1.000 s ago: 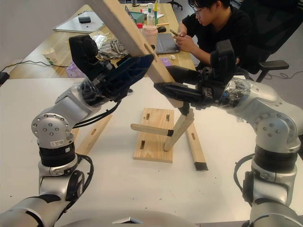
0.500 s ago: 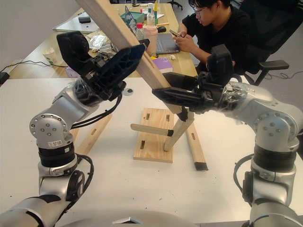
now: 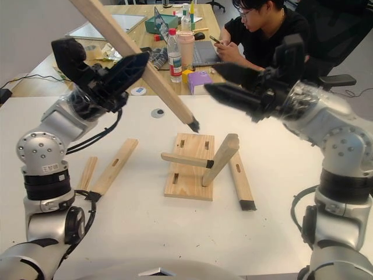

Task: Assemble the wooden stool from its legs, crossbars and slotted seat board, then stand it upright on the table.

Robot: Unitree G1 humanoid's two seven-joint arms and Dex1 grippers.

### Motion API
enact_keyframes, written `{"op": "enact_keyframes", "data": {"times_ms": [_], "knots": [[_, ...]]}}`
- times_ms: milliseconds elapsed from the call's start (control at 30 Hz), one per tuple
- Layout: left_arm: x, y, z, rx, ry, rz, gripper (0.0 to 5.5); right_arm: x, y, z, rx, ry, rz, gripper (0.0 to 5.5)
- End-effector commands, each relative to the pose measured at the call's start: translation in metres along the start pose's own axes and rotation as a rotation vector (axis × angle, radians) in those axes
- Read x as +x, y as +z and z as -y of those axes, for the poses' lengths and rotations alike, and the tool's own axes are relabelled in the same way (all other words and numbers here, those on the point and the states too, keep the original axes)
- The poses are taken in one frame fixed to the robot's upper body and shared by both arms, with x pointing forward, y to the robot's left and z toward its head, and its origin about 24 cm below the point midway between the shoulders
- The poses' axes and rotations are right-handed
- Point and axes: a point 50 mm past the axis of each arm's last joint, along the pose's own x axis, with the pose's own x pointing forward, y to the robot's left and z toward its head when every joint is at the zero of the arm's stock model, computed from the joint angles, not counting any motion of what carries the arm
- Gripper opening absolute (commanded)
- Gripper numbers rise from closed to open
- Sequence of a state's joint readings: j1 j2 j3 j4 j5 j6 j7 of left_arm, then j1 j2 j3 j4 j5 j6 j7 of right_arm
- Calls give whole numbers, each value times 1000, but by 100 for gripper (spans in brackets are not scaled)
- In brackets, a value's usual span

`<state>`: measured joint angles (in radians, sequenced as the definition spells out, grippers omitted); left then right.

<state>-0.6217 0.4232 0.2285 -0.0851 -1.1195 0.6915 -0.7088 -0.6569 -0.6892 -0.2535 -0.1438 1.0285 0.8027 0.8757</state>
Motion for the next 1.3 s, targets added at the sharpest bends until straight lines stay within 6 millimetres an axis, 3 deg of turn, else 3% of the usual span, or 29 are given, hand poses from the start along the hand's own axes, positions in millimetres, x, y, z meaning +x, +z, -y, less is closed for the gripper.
{"op": "enact_keyframes", "data": {"times_ms": [33, 100, 267, 500, 700, 967, 1300], "knots": [[-34, -8, -25, 48, 114, -45, 203, -16, 11, 21, -72, -114, -7, 354], [-54, -32, -30, 19, 139, -100, 203, -22, 10, 28, -90, -147, -10, 354], [-98, -80, -30, -106, 201, -47, 203, -30, 9, 42, -79, -180, 1, 354], [-105, -121, -14, -197, 185, -73, 203, -34, 7, 51, -67, -199, -8, 354], [-117, -146, -17, -146, 199, -166, 203, -33, 6, 55, -67, -191, -23, 354], [-125, -147, -15, -27, 2, -423, 202, -32, 2, 54, -80, -179, -43, 354], [-114, -127, -28, 61, -90, -501, 202, -32, -9, 50, -60, -176, -43, 354]]}}
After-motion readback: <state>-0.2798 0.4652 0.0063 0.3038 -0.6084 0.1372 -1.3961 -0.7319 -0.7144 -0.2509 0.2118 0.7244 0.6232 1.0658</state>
